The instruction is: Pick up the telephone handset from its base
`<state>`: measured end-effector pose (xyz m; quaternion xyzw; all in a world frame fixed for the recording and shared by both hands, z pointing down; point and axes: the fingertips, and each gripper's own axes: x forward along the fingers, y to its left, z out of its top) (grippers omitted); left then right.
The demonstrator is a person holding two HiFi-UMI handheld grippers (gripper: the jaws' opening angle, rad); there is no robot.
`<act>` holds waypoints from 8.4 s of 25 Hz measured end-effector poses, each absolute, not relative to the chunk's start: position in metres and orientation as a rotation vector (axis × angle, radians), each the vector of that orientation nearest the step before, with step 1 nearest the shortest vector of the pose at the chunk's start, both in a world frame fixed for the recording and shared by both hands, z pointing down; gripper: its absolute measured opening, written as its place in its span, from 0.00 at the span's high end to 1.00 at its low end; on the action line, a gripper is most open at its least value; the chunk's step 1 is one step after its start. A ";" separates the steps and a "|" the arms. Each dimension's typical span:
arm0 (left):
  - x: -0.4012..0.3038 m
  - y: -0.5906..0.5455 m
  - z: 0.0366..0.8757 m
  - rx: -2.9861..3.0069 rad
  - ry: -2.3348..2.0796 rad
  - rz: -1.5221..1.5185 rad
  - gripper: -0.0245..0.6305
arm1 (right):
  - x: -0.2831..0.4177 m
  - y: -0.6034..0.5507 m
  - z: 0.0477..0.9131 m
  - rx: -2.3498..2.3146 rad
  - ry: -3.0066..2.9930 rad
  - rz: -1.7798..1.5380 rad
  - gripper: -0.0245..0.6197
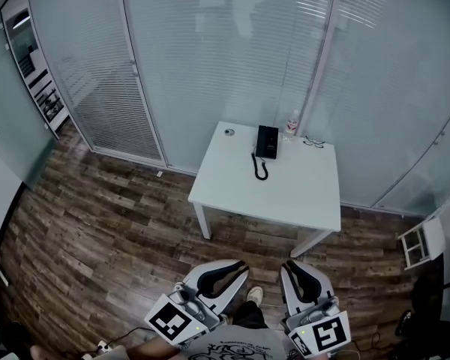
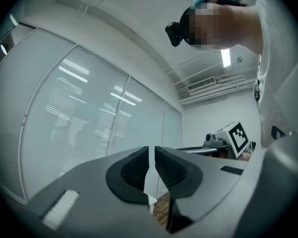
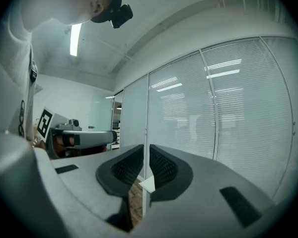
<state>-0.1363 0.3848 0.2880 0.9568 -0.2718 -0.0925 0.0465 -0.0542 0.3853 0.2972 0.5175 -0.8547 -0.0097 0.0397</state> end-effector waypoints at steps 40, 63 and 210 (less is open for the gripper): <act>0.037 0.160 0.314 2.863 -0.878 -0.227 0.91 | 0.112 0.161 0.319 1.524 -2.673 0.044 0.91; -0.039 -0.088 0.309 2.849 -0.874 -0.259 0.91 | 0.033 -0.087 0.308 1.482 -2.651 0.005 0.91; 0.027 -0.294 0.563 2.391 -0.862 0.055 0.85 | 0.144 -0.233 0.500 1.523 -2.433 0.371 0.91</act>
